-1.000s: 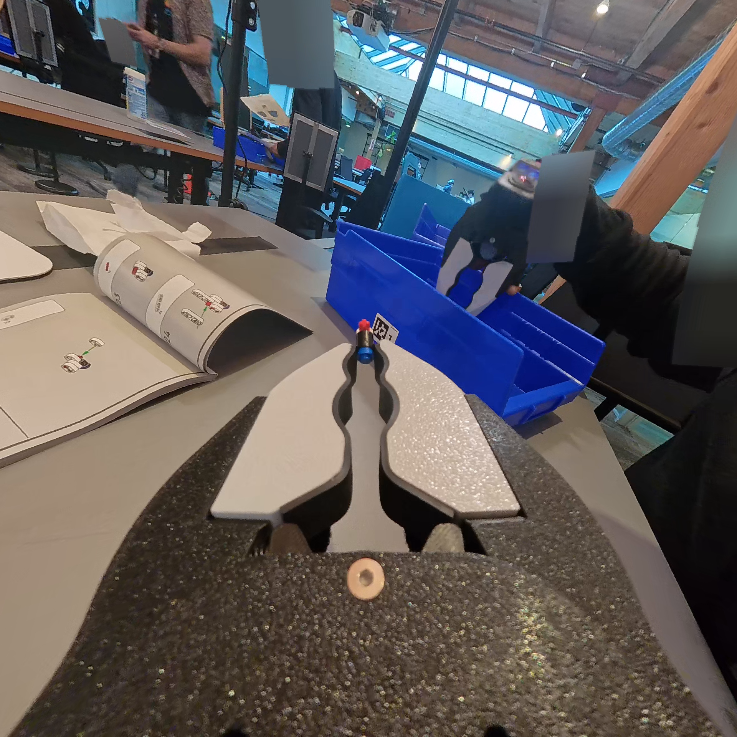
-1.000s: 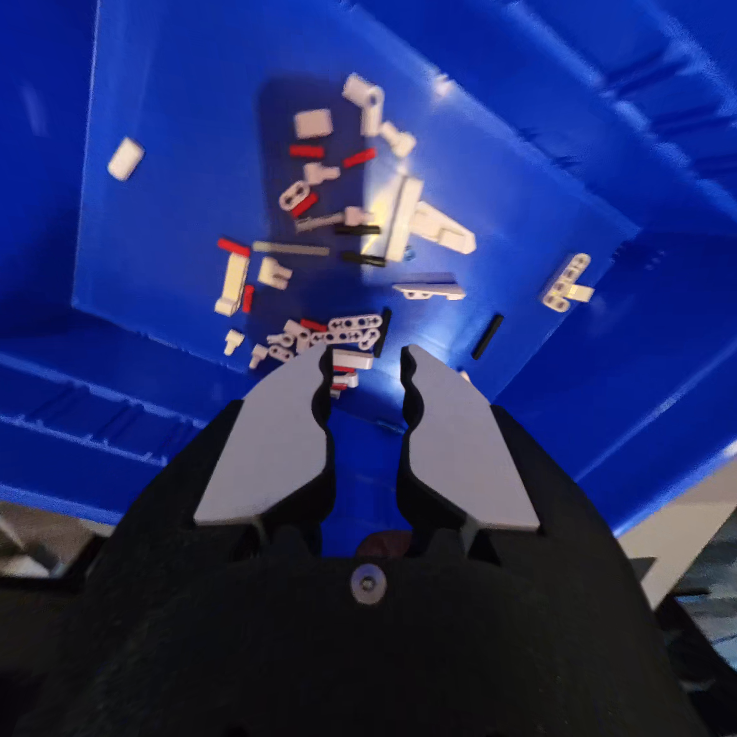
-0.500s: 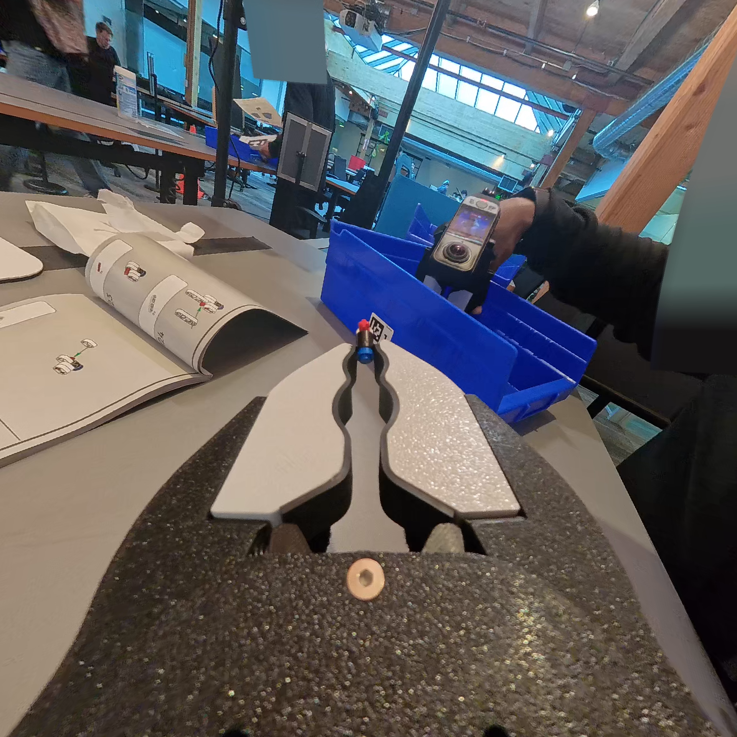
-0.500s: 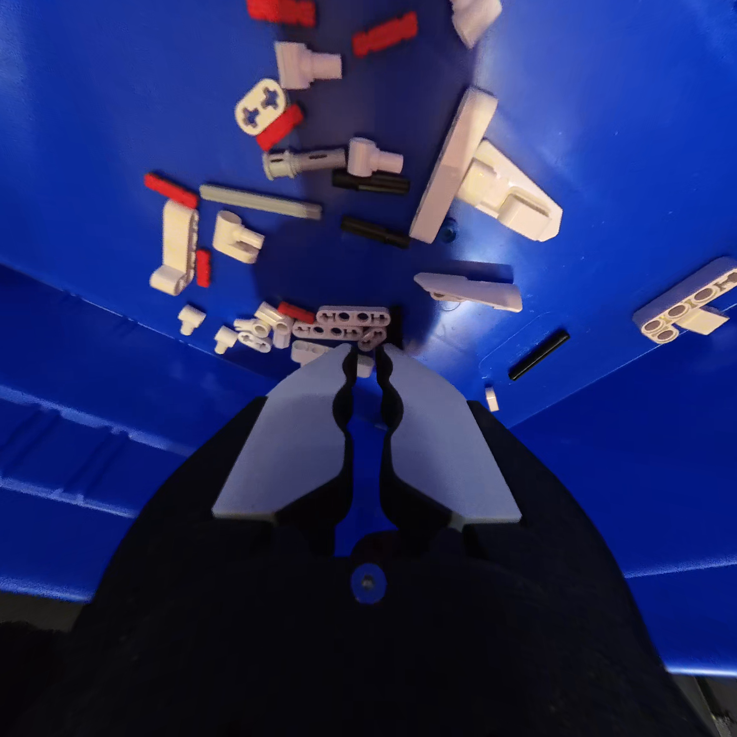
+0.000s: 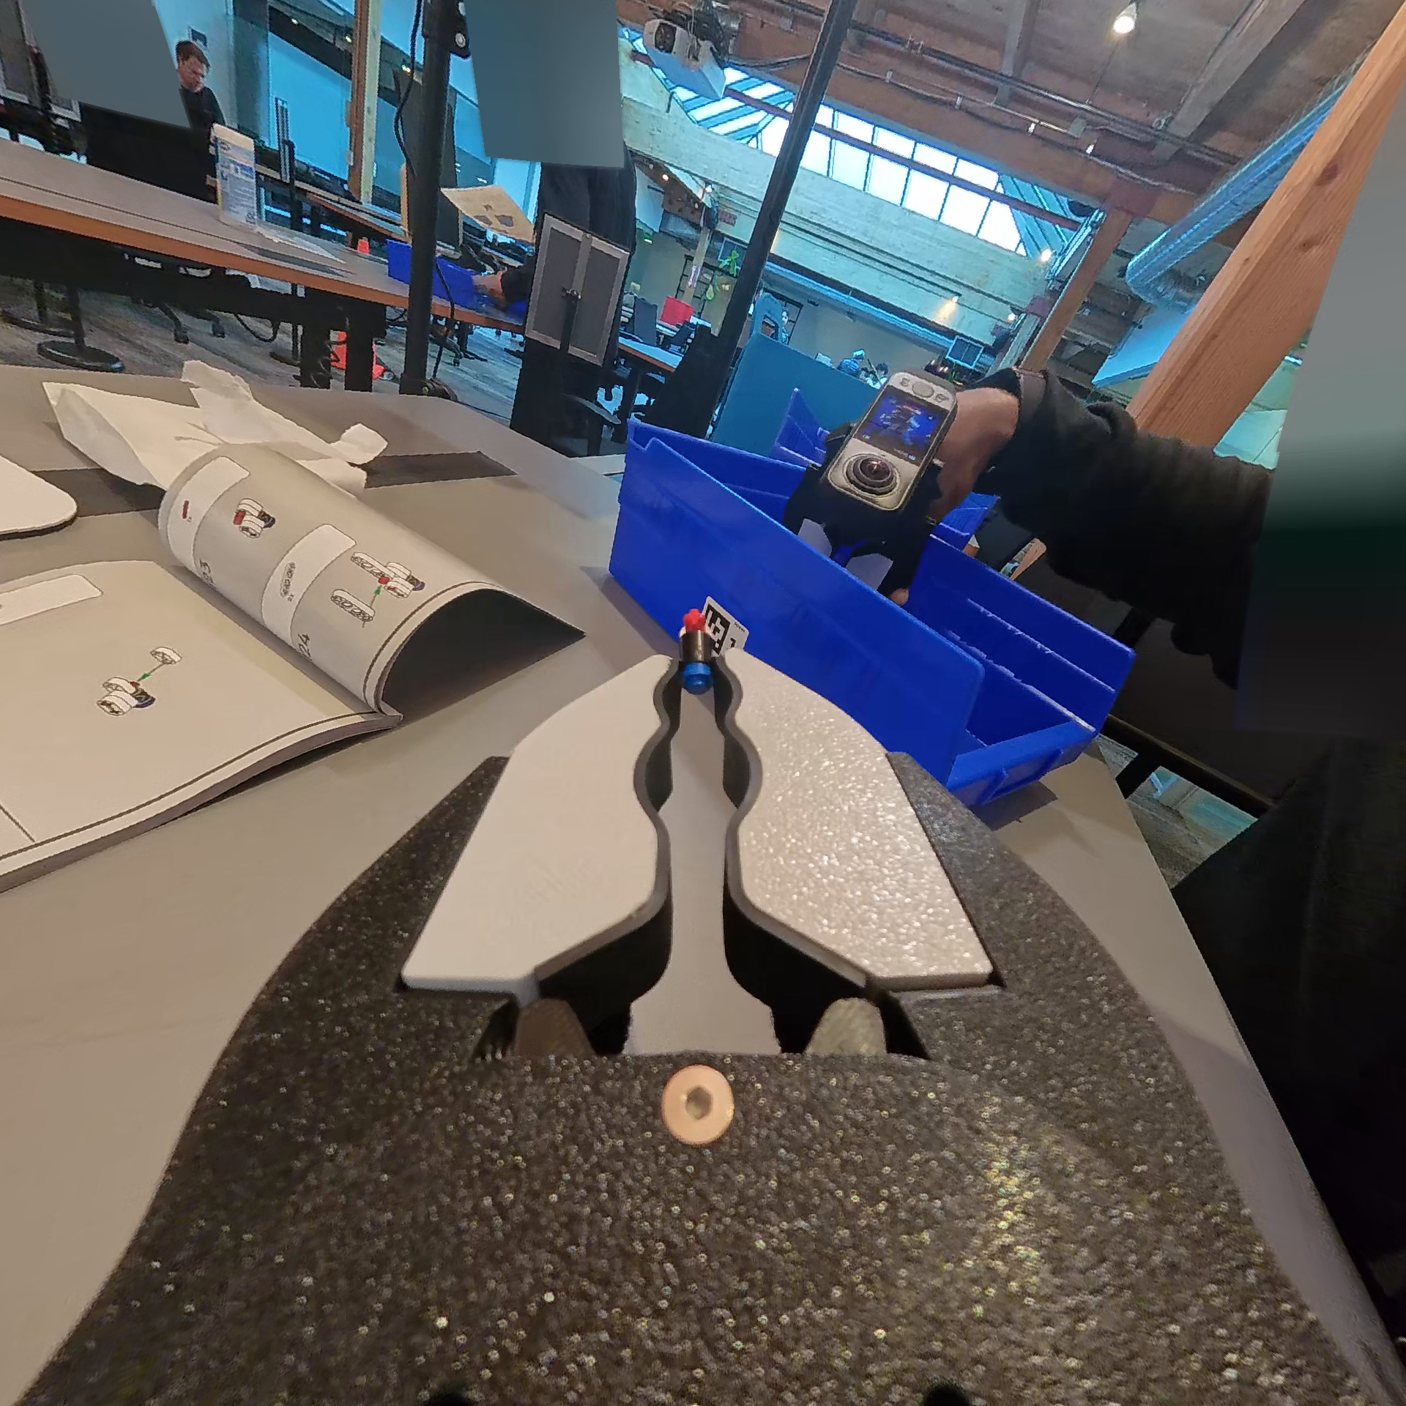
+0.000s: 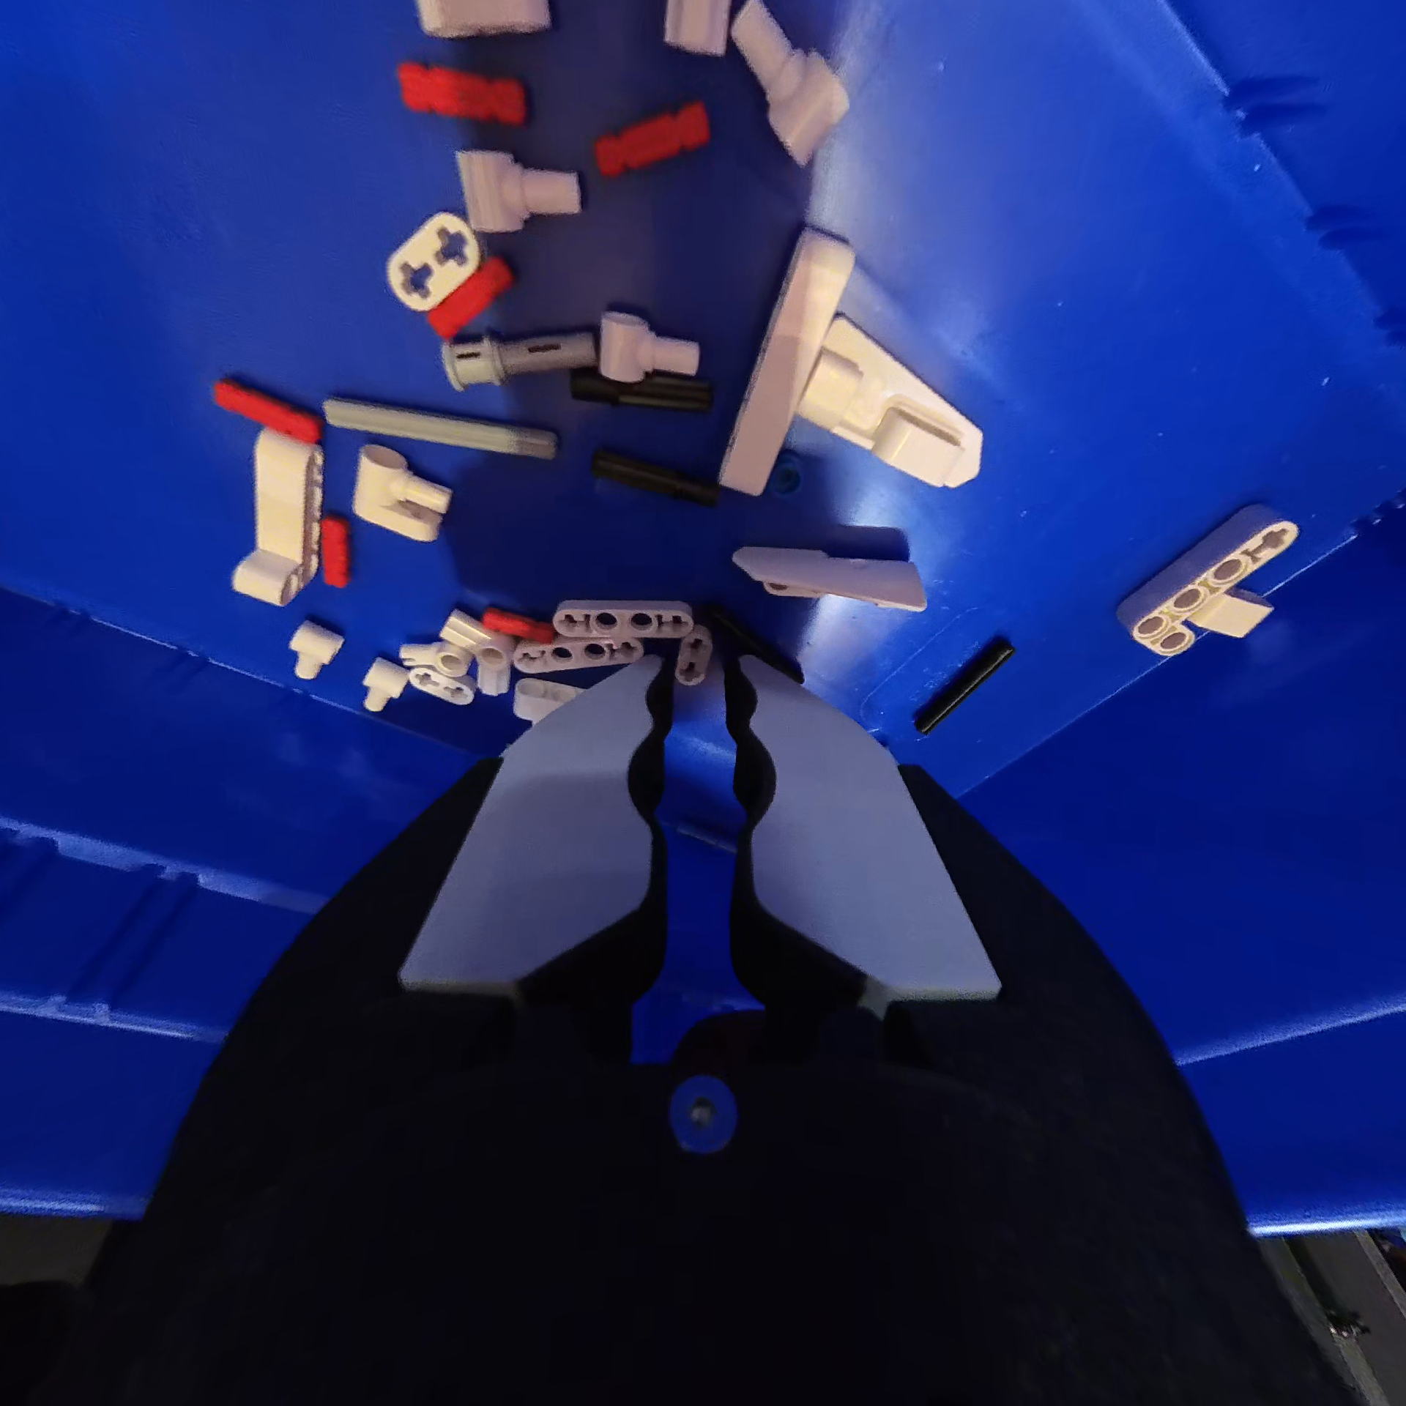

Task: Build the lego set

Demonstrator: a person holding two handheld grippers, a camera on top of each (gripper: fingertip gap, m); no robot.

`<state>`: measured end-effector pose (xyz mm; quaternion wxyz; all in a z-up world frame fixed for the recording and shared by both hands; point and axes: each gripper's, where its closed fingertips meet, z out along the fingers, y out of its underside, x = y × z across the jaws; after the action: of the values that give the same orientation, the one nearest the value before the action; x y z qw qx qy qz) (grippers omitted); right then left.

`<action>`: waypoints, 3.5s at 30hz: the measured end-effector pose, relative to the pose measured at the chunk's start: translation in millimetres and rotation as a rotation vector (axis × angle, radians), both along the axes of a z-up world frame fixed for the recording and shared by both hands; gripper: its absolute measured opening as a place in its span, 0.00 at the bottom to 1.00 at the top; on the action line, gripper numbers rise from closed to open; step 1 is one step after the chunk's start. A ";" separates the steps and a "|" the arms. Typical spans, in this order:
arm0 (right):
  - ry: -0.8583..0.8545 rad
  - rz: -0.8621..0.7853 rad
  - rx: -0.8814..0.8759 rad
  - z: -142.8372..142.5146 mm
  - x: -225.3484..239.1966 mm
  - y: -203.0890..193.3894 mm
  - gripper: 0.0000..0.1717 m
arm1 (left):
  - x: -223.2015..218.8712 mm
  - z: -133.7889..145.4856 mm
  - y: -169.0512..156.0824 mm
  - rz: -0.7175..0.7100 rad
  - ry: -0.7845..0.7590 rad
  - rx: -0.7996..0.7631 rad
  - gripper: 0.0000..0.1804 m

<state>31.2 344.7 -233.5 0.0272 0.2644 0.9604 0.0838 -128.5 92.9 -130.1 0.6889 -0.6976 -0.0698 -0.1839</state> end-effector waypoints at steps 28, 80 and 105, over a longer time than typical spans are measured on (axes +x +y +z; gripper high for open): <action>0.353 -0.204 -0.466 49.8 5.1 -285.8 0.04 | 8.6 0.3 -9.2 0.005 0.026 0.002 0.04; -0.286 -0.047 0.166 2.2 49.7 -0.3 0.07 | 11.6 -1.8 -18.2 -0.029 -0.002 -0.014 0.04; -0.150 -0.198 0.367 0.0 43.4 5.9 0.04 | 13.0 -1.6 -18.7 -0.021 0.016 -0.015 0.04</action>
<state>74.6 350.6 -233.5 0.0579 0.3508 0.8938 0.2733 -115.5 74.2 -131.7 0.6824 -0.7048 -0.0583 -0.1851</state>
